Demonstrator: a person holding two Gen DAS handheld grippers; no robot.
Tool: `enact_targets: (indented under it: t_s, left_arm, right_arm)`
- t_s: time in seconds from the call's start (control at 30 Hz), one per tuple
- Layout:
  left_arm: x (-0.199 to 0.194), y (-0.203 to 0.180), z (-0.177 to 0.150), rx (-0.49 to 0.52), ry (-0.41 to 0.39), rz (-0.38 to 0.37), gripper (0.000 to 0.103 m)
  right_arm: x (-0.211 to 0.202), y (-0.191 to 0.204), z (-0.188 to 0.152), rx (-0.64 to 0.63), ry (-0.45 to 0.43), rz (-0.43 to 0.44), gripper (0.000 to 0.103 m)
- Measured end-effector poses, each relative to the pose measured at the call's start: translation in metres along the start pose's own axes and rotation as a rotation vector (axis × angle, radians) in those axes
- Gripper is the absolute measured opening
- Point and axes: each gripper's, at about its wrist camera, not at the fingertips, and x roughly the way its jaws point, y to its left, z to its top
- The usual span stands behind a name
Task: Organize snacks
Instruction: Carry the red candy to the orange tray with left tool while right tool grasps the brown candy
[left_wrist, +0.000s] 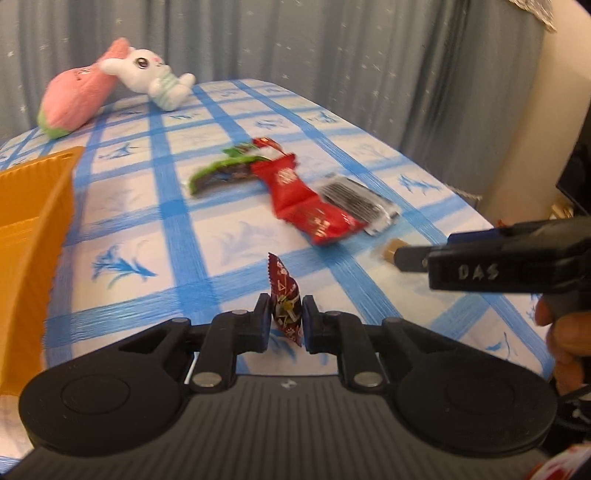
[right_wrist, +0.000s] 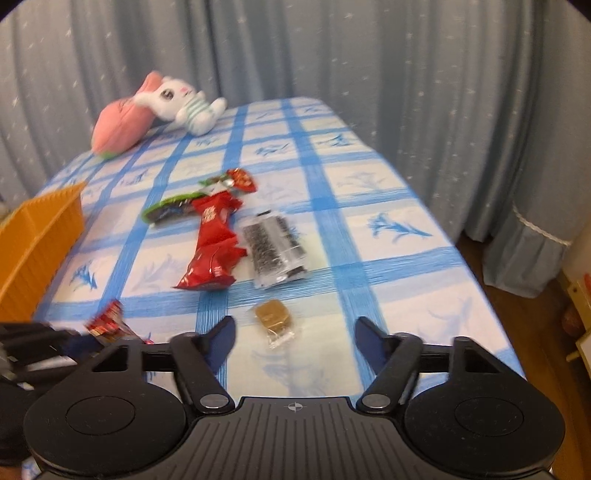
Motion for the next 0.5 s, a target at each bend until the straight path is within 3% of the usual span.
enact_targets:
  t_s: [0.17, 0.4, 0.5]
  left_arm:
    - [-0.006, 0.011, 0.002, -0.033, -0.009, 0.006, 0.015]
    - [-0.013, 0.018, 0.000, -0.063, -0.015, 0.020, 0.015]
    - [-0.019, 0.020, -0.001, -0.075, -0.017, 0.031, 0.015]
  right_arm:
    - [0.020, 0.010, 0.004, -0.094, 0.017, -0.004, 0.053]
    - [0.027, 0.017, 0.004, -0.123, 0.044, -0.013, 0.022]
    - [0.021, 0.021, 0.005, -0.108, 0.041, 0.002, 0.022]
